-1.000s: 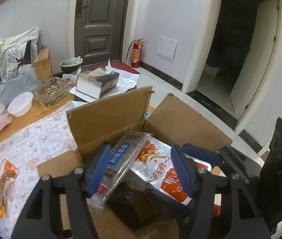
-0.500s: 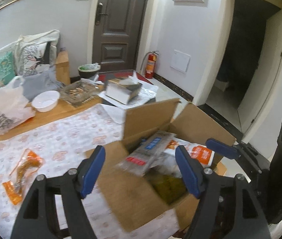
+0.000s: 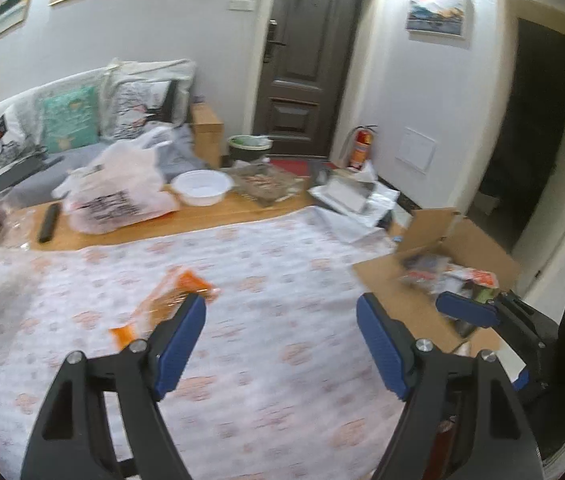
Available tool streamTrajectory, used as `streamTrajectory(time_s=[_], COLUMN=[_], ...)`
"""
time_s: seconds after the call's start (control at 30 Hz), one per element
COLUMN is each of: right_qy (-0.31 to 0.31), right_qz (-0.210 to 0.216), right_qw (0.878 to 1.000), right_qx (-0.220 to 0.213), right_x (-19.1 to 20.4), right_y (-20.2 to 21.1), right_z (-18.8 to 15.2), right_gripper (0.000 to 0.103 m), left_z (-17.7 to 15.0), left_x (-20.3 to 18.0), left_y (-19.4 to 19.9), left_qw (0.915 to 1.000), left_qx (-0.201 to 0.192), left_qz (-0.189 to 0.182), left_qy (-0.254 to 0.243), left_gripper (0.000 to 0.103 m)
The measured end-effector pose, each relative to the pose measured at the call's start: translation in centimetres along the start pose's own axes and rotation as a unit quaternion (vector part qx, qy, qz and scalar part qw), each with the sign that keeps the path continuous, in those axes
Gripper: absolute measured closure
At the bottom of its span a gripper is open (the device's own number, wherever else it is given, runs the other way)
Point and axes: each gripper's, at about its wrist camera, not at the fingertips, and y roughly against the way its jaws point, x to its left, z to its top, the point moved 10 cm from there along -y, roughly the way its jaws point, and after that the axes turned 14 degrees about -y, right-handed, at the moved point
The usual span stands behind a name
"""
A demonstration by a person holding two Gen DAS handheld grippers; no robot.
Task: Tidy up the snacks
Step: 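Move both grippers back over the orange sausage pack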
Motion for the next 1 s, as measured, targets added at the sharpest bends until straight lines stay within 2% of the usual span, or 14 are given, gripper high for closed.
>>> streamTrajectory(time_s=[0.2, 0.3, 0.43, 0.63, 0.77, 0.9, 1.0], right_qy=[0.012, 0.005, 0.008, -0.022, -0.032, -0.054, -0.074], right_qz=[0.022, 0.028, 0.023, 0.03, 0.034, 0.041, 0.037], right_qw=[0.999, 0.997, 0.996, 0.993, 0.992, 0.987, 0.981], right_qx=[0.048, 0.076, 0.091, 0.11, 0.121, 0.147, 0.173], right_x=[5.2, 6.4, 6.6, 6.1, 6.5, 7.2, 7.5], right_y=[-5.0, -7.2, -8.5, -9.7, -11.5, -15.0, -18.6], right_z=[-1.5, -2.7, -3.9, -4.2, -4.2, -4.5, -5.1], right_gripper=[0.024, 0.024, 0.024, 0.024, 0.024, 0.024, 0.024], left_z=[-2.0, -2.2, -2.6, -2.2, -3.2, -5.1, -6.4], left_x=[6.2, 8.3, 7.8, 7.7, 9.9, 13.4, 15.8], left_y=[-0.1, -0.9, -1.2, -1.7, -2.5, -4.3, -5.2], left_qw=[0.9995, 0.999, 0.9997, 0.9999, 0.9997, 0.9986, 0.9978], left_qx=[0.01, 0.014, -0.001, 0.006, 0.019, 0.048, 0.054], left_qz=[0.025, 0.038, -0.007, 0.001, 0.008, 0.01, -0.002], left_qy=[0.015, 0.017, 0.023, 0.012, 0.013, 0.019, 0.039], left_gripper=[0.025, 0.024, 0.025, 0.024, 0.024, 0.024, 0.025])
